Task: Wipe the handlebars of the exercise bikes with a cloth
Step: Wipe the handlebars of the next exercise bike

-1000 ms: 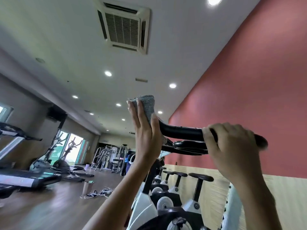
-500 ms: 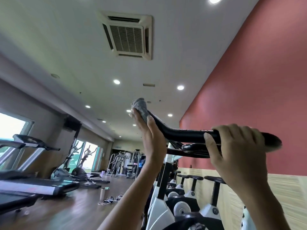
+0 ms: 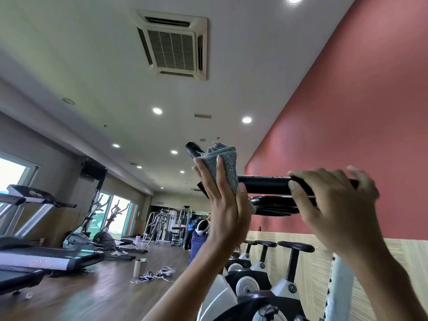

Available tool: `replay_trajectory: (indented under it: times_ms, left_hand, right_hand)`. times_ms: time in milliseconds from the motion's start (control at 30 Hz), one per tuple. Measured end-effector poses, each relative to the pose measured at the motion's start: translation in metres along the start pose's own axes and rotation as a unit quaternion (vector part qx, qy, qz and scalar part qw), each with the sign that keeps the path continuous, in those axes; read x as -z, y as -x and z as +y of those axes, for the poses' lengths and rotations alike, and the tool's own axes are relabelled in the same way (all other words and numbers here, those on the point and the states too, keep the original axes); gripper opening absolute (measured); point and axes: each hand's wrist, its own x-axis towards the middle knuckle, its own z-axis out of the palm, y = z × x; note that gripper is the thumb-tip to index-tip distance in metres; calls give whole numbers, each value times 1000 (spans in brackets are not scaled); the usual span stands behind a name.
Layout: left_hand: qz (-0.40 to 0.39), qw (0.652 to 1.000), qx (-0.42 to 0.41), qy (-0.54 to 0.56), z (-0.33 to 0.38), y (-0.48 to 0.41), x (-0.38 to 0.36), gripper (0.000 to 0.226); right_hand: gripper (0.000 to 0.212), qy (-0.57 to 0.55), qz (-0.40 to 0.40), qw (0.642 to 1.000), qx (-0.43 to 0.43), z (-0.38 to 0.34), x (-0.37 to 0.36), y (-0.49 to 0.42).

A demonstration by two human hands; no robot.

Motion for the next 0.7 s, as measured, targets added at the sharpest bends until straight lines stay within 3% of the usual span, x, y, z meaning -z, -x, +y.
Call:
replay_trajectory:
  times_ms: [100,200,400,533,700]
  left_hand:
    - [8,997,-22,-68,-23,-16,15,54]
    - [1,987,-91,-134,-12,-10,9,49]
    - [-122,966,-145,-178,20,4,15,56]
    - [-216,923,-223,-227,7,-29,60,55]
    - [-250,907,-231,-248,-14,-64,71,66]
  right_hand:
    - [56,33,-10,999,-37,22,4,1]
    - [61,-17,-7,998,-62,24,2,2]
    - [50,-112,4,992,-49,31,8,3]
    - [49,-116,-10,992,-43,33,10,5]
    - [48,-104,-18,993,-48,33,10,6]
